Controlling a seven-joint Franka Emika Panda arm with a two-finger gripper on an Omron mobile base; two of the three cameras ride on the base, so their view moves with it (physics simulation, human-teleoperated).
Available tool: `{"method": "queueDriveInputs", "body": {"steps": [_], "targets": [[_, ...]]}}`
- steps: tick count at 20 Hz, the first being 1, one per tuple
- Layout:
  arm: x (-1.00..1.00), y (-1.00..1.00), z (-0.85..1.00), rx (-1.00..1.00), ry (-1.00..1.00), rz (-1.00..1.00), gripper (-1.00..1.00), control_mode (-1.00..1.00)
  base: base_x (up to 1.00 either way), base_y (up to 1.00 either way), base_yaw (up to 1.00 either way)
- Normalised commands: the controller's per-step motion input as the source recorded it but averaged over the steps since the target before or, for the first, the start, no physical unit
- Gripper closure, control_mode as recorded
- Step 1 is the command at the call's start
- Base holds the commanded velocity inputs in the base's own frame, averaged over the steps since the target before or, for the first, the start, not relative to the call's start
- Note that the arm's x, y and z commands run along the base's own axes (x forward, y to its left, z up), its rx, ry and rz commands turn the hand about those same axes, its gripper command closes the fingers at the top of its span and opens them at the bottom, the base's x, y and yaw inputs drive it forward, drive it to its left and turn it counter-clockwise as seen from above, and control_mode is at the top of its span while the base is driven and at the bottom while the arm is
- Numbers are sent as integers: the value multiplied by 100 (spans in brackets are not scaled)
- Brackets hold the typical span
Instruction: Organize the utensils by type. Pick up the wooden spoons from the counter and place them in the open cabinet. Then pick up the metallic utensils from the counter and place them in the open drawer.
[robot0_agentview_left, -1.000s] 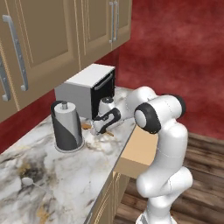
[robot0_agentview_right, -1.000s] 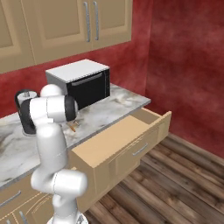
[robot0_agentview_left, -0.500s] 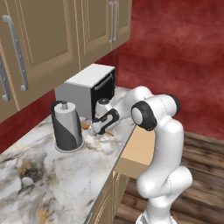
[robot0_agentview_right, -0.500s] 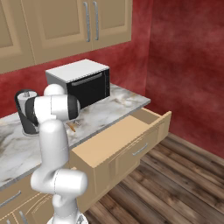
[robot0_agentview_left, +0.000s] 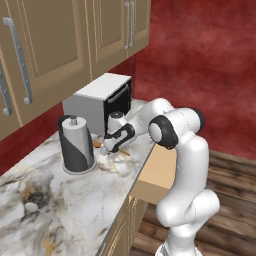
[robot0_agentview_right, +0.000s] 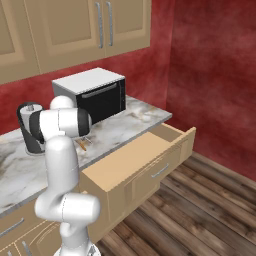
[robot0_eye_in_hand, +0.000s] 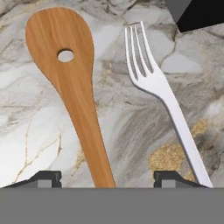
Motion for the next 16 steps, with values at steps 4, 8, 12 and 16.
{"method": "queueDriveInputs", "body": {"steps": [4,8,12,16], "targets": [[-26,0,-31,0,0,0,100,-100,0,0,0],[-25,0,-23,0,3,0,100,-100,0,0,0],[-26,-12,6,0,1,0,100,-100,0,0,0],[-47,-24,37,0,0,1,100,-100,0,0,0]]}}
